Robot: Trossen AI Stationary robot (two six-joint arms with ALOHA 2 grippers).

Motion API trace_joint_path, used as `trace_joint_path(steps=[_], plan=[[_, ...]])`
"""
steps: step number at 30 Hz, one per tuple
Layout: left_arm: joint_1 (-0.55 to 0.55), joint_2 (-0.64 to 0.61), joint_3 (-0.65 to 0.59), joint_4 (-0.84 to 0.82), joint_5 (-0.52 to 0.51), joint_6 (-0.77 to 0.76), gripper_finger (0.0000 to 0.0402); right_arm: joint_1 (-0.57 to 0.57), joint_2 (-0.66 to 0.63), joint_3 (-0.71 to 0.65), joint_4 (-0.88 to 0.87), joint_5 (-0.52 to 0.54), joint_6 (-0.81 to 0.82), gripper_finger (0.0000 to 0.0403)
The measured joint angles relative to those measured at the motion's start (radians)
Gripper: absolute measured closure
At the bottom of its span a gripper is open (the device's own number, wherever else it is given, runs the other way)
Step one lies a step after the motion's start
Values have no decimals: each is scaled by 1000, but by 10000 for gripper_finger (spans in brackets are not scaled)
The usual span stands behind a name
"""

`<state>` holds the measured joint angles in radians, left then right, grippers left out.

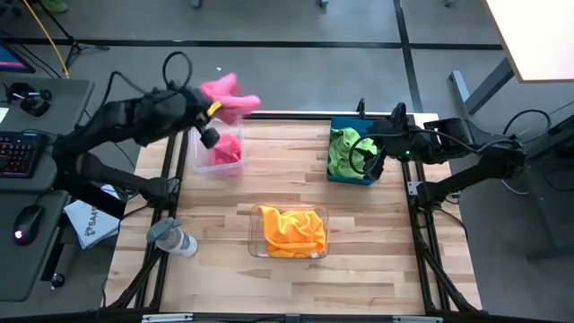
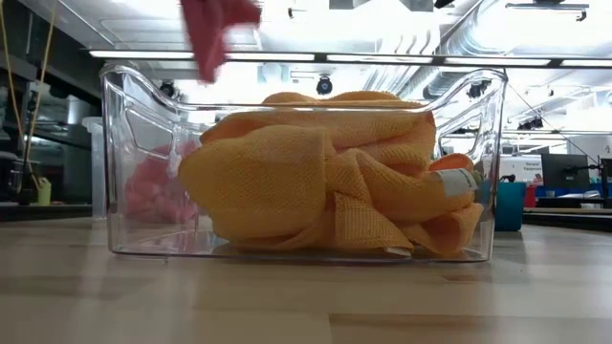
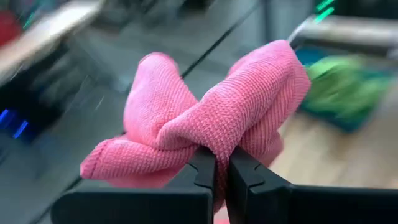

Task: Sort microfiber towel by color & place in baskets
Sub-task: Put the pink microfiber towel into the top transparent bin

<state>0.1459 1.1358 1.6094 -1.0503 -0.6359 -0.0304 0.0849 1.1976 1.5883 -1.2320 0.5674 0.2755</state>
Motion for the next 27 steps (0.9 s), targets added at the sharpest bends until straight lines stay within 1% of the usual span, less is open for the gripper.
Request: trace_joint_path(steps=[2, 4, 6, 8, 11, 13, 15, 18, 20, 24, 27], plan=[[97, -13, -55, -41, 25, -31, 401, 0, 0, 0, 0, 0, 11, 100], [173, -36, -137, -34, 89, -64, 401, 0, 0, 0, 0, 0, 15, 100], [223, -72, -243, 13, 146, -82, 402, 0, 0, 0, 0, 0, 16, 100], [247, -113, -365, 99, 174, -99, 401, 0, 0, 0, 0, 1, 23, 100], [265, -166, -556, 242, 166, -148, 401, 0, 0, 0, 1, 5, 41, 100], [278, -187, -661, 281, 129, -210, 401, 0, 0, 0, 1, 5, 42, 100], [289, -194, -735, 281, 69, -308, 401, 0, 0, 0, 1, 5, 42, 100], [300, -195, -806, 223, 9, -514, 401, 0, 0, 0, 1, 5, 61, 100], [301, -194, -840, 205, 12, -591, 401, 0, 0, 0, 1, 5, 65, 100], [300, -158, -863, 139, 77, -610, 401, 0, 0, 0, 2, 5, 65, 100], [301, -118, -863, 167, 150, -558, 401, 0, 0, 0, 2, 10, 64, 100]])
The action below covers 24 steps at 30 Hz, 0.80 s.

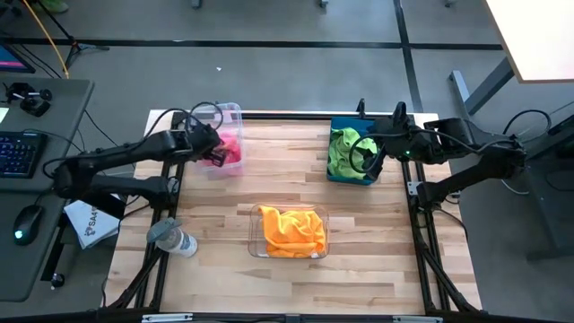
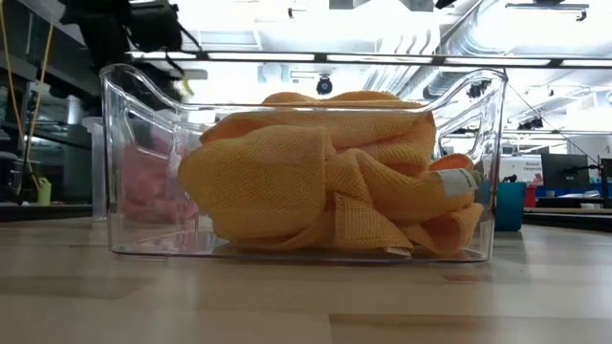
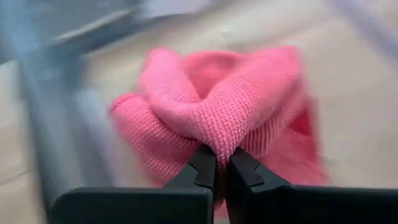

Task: Sort microfiber towel by color & place in baskets
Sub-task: Put the pink microfiber towel into the top transparent bin, then return to Home Position

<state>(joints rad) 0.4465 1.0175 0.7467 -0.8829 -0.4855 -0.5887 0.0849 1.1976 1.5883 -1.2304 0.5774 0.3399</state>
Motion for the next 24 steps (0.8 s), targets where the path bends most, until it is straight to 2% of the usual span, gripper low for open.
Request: trace_joint_path(steps=[4, 6, 10, 15, 21, 24], plan=[[-1, 57, 0, 127, 184, 146, 401, 0, 0, 0, 0, 17, -1, 100], [-1, 84, 2, 127, 211, 176, 401, 0, 0, 0, 0, 17, -4, 100], [8, 139, 39, 24, 213, 228, 389, 0, 0, 0, 0, 17, 0, 100], [30, 198, 146, -105, 227, 301, 330, 0, 0, 0, 1, 17, 0, 100], [47, 208, 328, -173, 271, 385, 239, 0, 1, 0, 1, 17, 0, 100], [54, 207, 403, -225, 302, 400, 207, 0, 1, 0, 1, 17, 1, 100]])
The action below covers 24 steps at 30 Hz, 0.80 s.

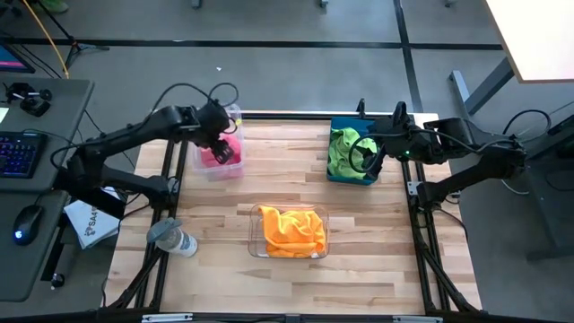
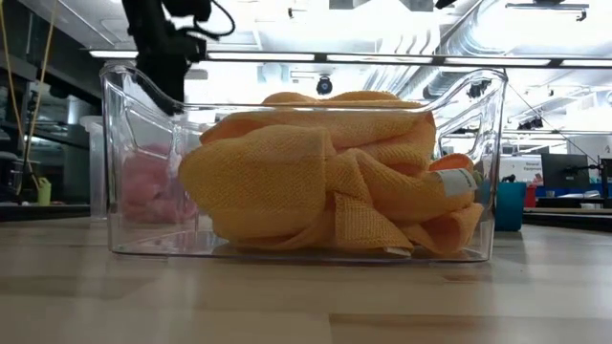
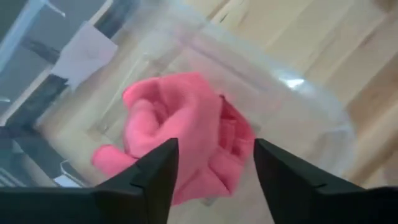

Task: Sort microfiber towel by color & place in baskets
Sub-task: Return to Home Position

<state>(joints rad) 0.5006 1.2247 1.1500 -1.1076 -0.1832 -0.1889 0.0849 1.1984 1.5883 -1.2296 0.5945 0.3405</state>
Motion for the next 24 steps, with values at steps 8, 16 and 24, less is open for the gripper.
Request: trace_joint_path(steps=[8, 16, 24], plan=[[-109, -161, -29, 313, 201, -140, 205, 0, 0, 0, 0, -1, 19, 100], [-485, -360, -390, 1106, -35, -133, 352, 2, 0, 0, 0, -2, 68, 100], [-619, -456, -739, 1388, -180, -196, 394, 16, 0, 0, -82, -25, 113, 109]])
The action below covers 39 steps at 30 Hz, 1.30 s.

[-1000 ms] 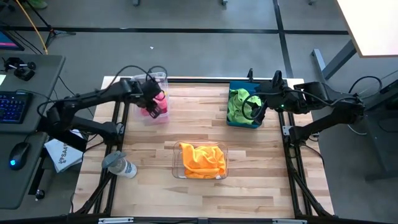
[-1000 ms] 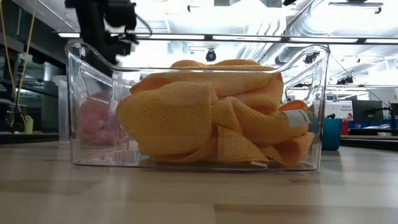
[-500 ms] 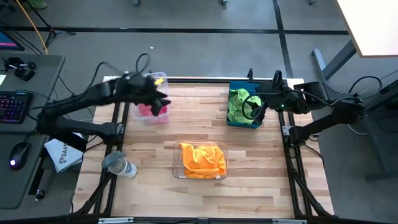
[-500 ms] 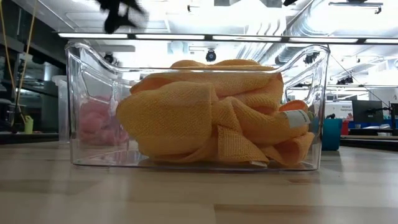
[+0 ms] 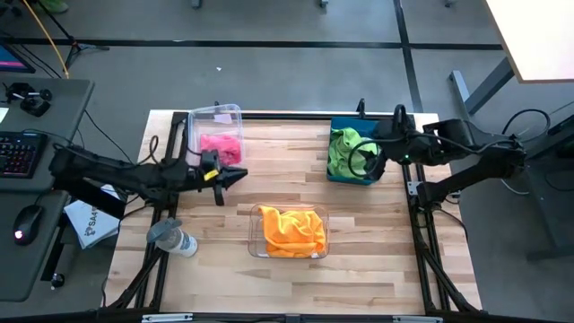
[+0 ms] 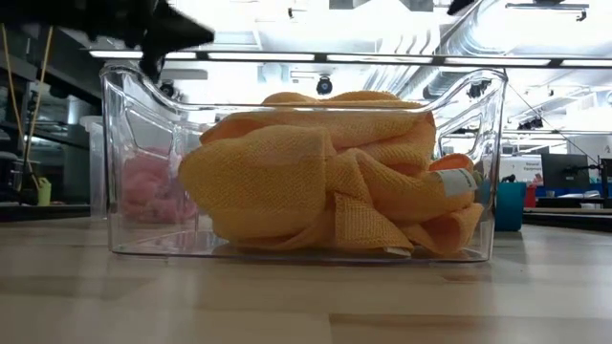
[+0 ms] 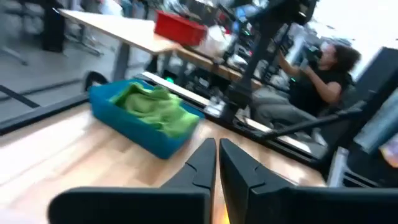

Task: Sort microfiber towel by color & place in baskets
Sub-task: Return to Home Position

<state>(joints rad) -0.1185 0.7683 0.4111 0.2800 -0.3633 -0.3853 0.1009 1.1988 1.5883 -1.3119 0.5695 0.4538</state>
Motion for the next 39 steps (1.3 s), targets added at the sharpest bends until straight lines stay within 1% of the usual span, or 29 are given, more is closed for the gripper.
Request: trace_joint_path(steps=[3, 5, 7, 10, 12, 13, 15, 18, 21, 23, 25, 27, 29, 31, 33, 35, 37, 39], plan=[[26, -76, -97, 48, -28, 12, 399, 0, 0, 0, -60, -31, 44, 142], [52, -135, -172, 96, -28, -8, 400, 0, 0, 0, -89, -61, 63, 178], [73, -196, -245, 155, -13, -30, 401, 3, 0, 0, -110, -108, 70, 226], [92, -285, -335, 202, -10, -72, 401, 27, -1, -1, -131, -150, 70, 313], [101, -335, -381, 206, -19, -103, 401, 59, -28, -51, -112, -164, 78, 373], [105, -357, -400, 204, -21, -119, 401, 77, -51, -95, -103, -177, 98, 387], [106, -393, -398, 129, -27, -139, 401, 120, -121, -220, -58, -217, 181, 384], [106, -424, -398, 102, -26, -146, 401, 210, -267, -458, 58, -264, 355, 379], [106, -433, -397, 103, -25, -154, 401, 307, -427, -692, 257, -263, 497, 397], [106, -433, -397, 114, -11, -154, 401, 352, -523, -832, 437, -222, 534, 398], [106, -433, -397, 133, -3, -154, 401, 374, -602, -962, 648, -169, 513, 396], [106, -433, -397, 150, 8, -154, 401, 370, -664, -1079, 873, -133, 441, 399], [106, -432, -397, 198, 13, -155, 401, 353, -702, -1177, 1073, -119, 352, 401], [105, -432, -397, 257, 25, -151, 401, 329, -722, -1256, 1223, -114, 282, 400], [105, -433, -396, 313, 60, -125, 401, 309, -724, -1312, 1314, -121, 225, 401], [105, -433, -396, 315, 103, -112, 401, 290, -721, -1341, 1362, -145, 199, 402], [104, -432, -391, 259, 144, -116, 401, 275, -722, -1351, 1374, -167, 208, 402], [102, -429, -367, 148, 174, -141, 401, 265, -722, -1355, 1374, -187, 227, 402]])
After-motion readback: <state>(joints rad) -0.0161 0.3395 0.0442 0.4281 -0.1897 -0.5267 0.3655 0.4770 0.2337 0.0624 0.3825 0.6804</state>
